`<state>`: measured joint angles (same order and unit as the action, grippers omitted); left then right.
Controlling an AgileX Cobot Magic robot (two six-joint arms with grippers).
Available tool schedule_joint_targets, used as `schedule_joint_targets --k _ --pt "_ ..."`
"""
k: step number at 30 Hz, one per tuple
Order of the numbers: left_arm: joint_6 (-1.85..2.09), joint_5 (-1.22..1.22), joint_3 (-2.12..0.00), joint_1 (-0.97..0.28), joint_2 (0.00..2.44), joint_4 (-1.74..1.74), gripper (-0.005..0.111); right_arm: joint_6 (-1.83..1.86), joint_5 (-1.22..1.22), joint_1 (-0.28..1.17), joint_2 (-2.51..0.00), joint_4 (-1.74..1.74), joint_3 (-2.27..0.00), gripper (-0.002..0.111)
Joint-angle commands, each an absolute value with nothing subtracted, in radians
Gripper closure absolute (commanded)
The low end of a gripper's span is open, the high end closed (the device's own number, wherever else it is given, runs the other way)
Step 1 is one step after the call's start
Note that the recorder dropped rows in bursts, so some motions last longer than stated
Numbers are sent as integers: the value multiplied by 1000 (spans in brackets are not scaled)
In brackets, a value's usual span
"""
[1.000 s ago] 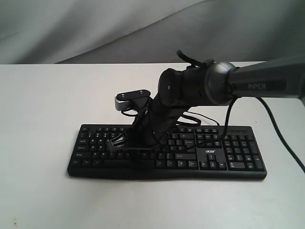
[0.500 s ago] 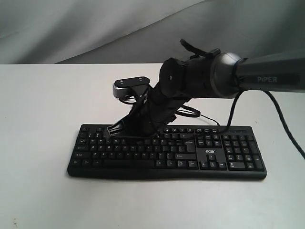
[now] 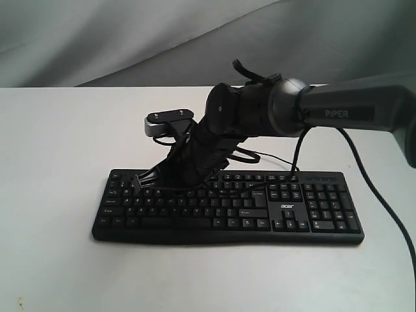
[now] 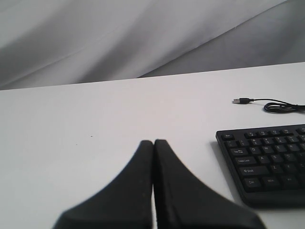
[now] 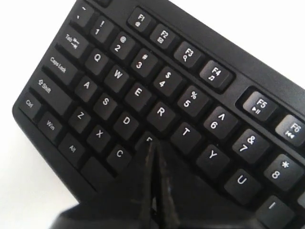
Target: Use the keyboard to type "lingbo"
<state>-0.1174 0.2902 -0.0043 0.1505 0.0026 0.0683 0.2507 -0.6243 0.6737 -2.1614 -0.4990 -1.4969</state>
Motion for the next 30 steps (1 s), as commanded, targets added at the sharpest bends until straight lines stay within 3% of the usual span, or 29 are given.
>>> schedule_joint_targets --k 1,30 --pt "-121 286 0 152 0 60 106 268 -612 676 -2159 -507 -1504 108" --pt "-121 286 0 152 0 60 106 261 -624 676 -2209 -522 -1504 108"
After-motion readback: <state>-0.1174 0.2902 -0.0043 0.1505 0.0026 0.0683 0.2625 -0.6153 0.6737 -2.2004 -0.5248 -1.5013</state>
